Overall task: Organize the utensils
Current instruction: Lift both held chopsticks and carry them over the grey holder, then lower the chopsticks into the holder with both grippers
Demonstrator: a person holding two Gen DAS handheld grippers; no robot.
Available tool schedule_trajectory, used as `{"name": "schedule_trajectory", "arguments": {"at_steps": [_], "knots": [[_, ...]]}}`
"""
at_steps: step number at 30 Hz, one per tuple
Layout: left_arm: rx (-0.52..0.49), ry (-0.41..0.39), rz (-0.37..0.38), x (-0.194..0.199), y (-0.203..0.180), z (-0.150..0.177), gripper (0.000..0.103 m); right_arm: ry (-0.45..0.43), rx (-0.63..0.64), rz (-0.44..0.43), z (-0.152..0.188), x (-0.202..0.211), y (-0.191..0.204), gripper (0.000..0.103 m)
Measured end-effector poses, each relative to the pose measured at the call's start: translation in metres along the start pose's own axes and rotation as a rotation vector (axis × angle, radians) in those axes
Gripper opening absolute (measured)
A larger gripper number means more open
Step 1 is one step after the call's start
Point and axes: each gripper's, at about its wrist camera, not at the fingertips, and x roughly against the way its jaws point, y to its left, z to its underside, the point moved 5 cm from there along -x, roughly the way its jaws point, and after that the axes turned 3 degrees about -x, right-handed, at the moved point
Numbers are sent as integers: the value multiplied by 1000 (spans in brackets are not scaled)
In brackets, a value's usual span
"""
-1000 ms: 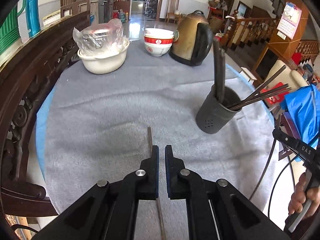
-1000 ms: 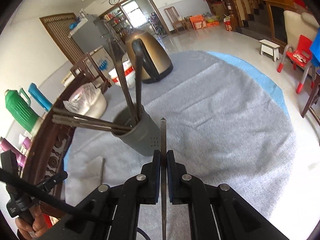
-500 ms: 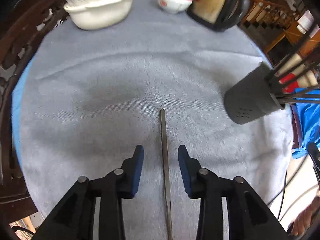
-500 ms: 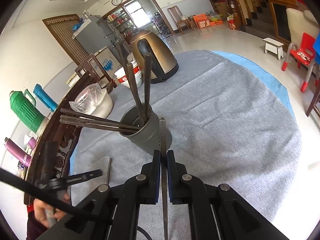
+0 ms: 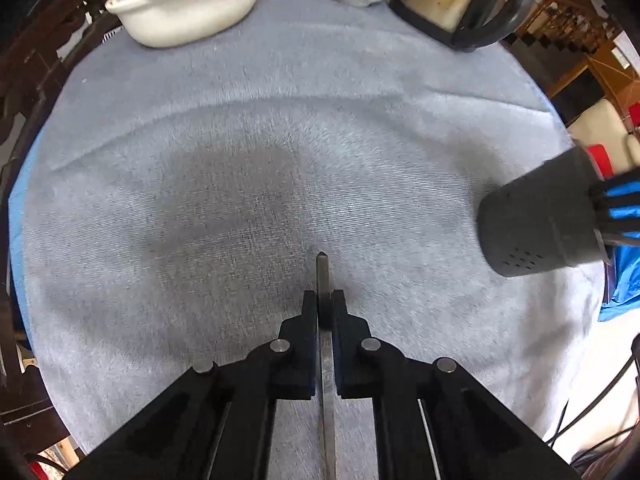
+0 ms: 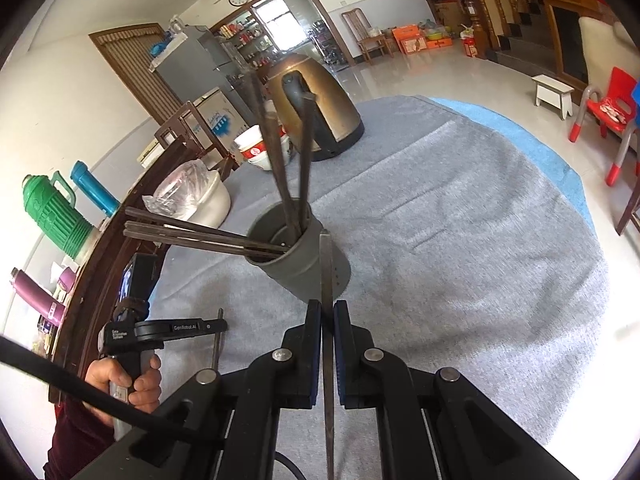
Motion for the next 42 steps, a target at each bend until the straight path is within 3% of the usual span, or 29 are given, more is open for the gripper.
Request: {"name": "schedule_trajectory", "arguments": {"at_steps": [5, 11, 21, 33, 38, 42], "knots": [[-65, -114, 29, 53, -22, 13, 5, -68, 29, -46, -9, 14, 15, 7], [-182, -316, 72, 143, -62, 29, 5, -204, 68, -94, -23, 44, 38, 7], [-254, -544, 111, 235, -95, 13, 5, -366, 141, -81, -47, 83, 72, 7], [-245, -730, 133, 301, -124, -15, 5, -539, 181, 2, -80, 111, 97, 7], [-214, -796, 117, 297, -131, -28, 5, -599, 169, 44, -89, 101, 99, 7], [-170, -821, 138, 277, -127, -38, 5, -586, 153, 52, -90, 82, 93, 7]]}}
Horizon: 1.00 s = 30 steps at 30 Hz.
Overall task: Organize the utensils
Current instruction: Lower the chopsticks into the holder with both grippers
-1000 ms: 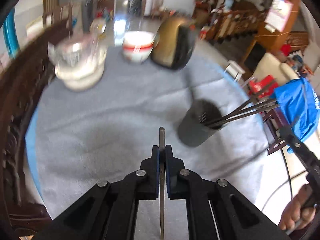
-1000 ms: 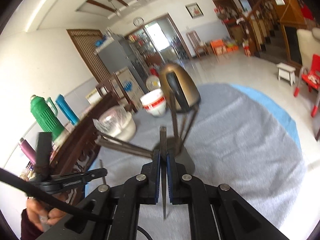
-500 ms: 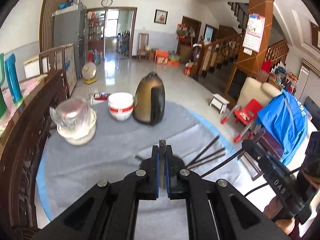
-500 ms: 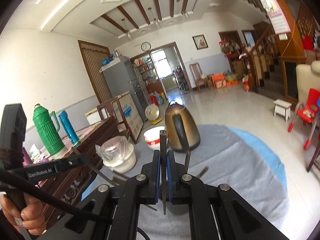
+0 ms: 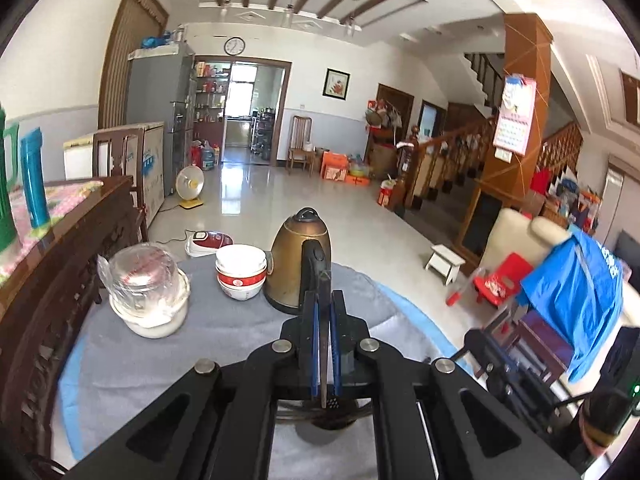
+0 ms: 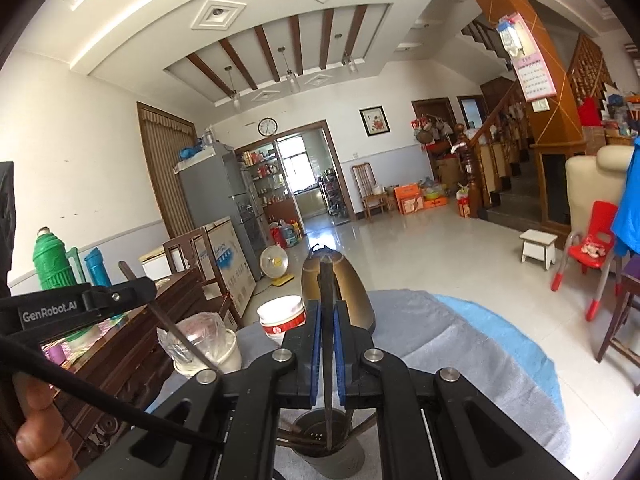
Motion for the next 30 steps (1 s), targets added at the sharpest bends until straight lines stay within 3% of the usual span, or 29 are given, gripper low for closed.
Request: {"name": "schedule_trajectory", "arguments": {"at_steps": [5, 10, 17, 28, 30], "knots": [[31, 30, -17, -31, 9, 24, 5, 59, -12, 22, 19, -19, -11, 7], [-10, 77, -49, -46, 7, 44, 5, 121, -32, 21, 32, -29, -21, 7], [-124, 105, -127, -44, -1, 62, 7, 168, -79, -3, 43, -30, -31, 9], [-188, 113, -200, -33, 2, 74, 9, 179, -90, -22, 48, -27, -29, 9], [-198, 113, -211, -31, 3, 75, 21, 184, -95, -30, 49, -26, -28, 9]]}}
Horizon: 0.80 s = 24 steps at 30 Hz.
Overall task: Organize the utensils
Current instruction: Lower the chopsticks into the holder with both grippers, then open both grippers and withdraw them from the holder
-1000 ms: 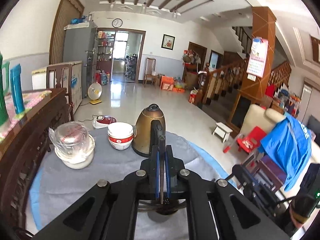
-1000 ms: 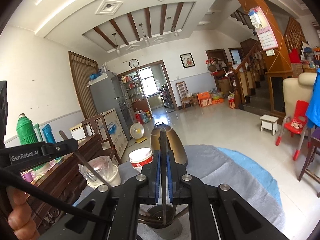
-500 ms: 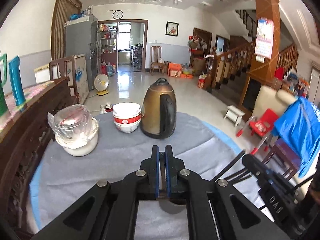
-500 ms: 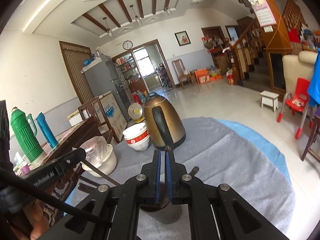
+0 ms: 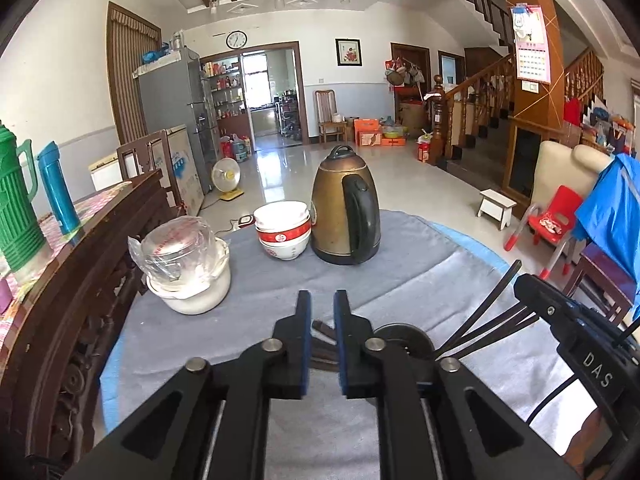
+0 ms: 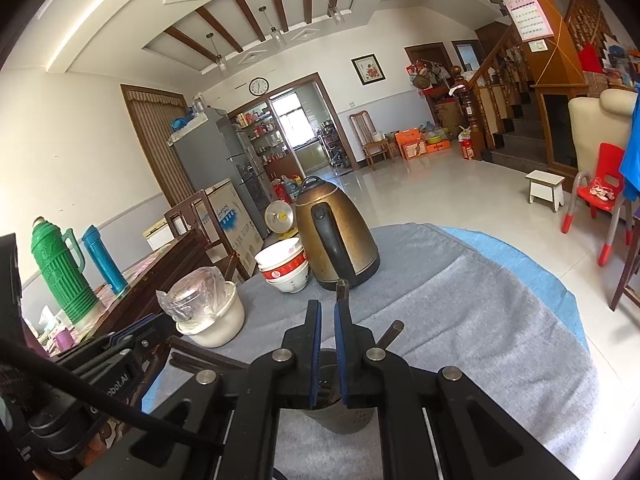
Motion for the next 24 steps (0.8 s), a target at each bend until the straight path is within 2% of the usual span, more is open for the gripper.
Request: {"name": "schedule_trajectory", "arguments": {"at_steps": [2, 3, 7, 10, 12, 16, 18, 23, 24], "knots": [[-8, -8, -13, 3, 1, 2, 33, 6, -4, -8, 1, 1, 0, 9], [-13, -17, -24, 5, 1, 2, 36, 12, -6, -11, 2, 1, 1, 9], [-22, -25, -36, 9, 1, 4, 39, 39, -22, -19, 6, -1, -1, 9], [-29, -32, -54, 12, 3, 5, 45, 43, -31, -23, 8, -1, -3, 9], [-37, -34, -68, 13, 3, 7, 54, 47, -33, -28, 9, 0, -4, 9], [-51, -36, -88, 17, 2, 10, 59, 62, -40, -51, 11, 3, -4, 9], [-53, -30, -98, 19, 3, 13, 69, 70, -37, -56, 13, 4, -5, 10], [-42, -12, -102, 26, 6, 24, 82, 77, -47, -63, 19, 12, -14, 17], [-40, -7, -103, 27, 7, 26, 85, 79, -49, -60, 20, 14, -16, 23]]}}
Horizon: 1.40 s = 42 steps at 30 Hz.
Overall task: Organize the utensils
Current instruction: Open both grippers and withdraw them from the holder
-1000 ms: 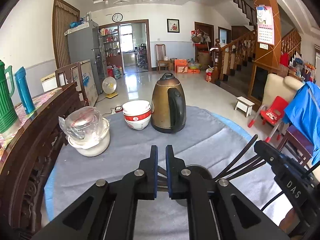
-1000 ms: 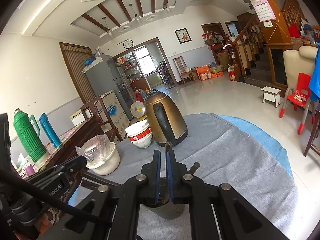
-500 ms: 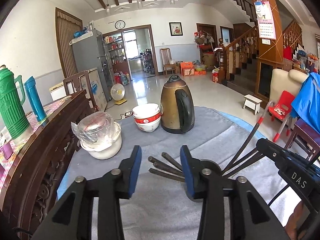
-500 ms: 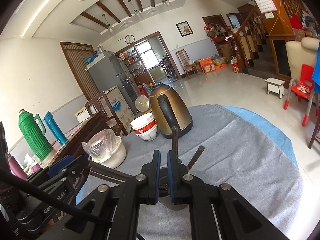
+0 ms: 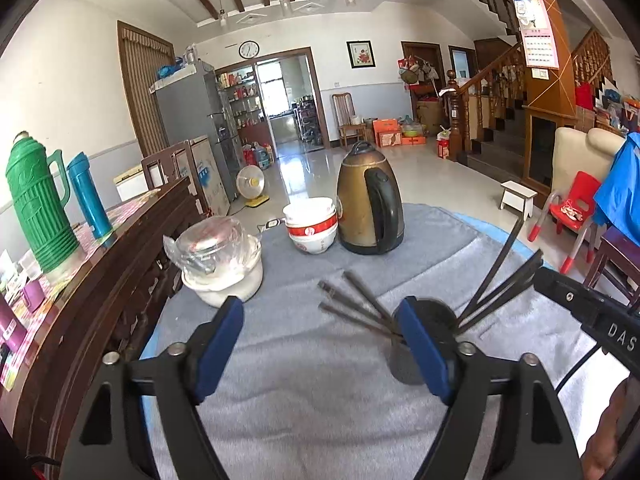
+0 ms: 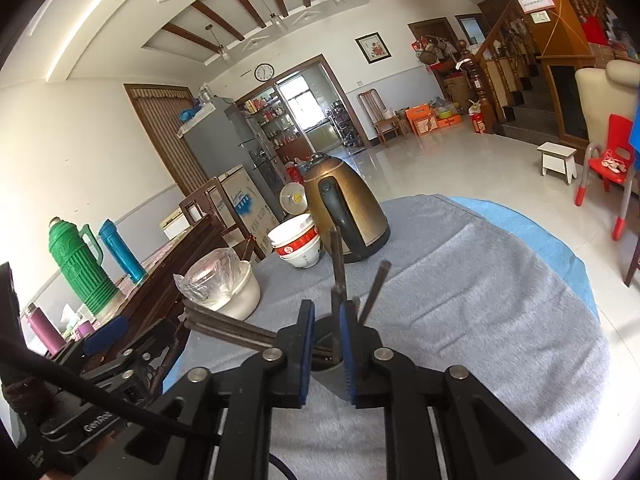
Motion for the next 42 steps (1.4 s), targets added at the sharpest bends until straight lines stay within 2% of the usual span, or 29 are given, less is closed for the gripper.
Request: {"name": "schedule_trajectory", "arguments": {"at_steps": [2, 3, 4, 6, 11, 17, 23, 36, 42], "knots": [[2, 9, -1, 4, 2, 7, 87, 4, -9, 11, 5, 4, -9, 42], [2, 16, 2, 6, 2, 12, 88, 2, -15, 15, 6, 6, -12, 64], [0, 22, 2, 7, 2, 17, 88, -6, -22, 21, 9, 8, -16, 68], [-4, 39, -7, 10, 2, 26, 89, -12, -28, 40, 15, 14, -24, 68], [0, 110, -15, 13, 5, 52, 90, 42, -22, 65, 30, 22, -32, 68], [3, 159, -78, 16, 13, 72, 90, 77, 86, 111, 49, 42, -14, 68], [23, 171, -107, 27, 26, 85, 90, 74, 111, 117, 62, 56, -1, 68], [37, 226, -110, 26, 32, 104, 90, 75, 151, 169, 78, 54, 10, 68], [41, 280, -91, 18, 23, 119, 90, 98, 155, 172, 87, 46, 7, 68]]}}
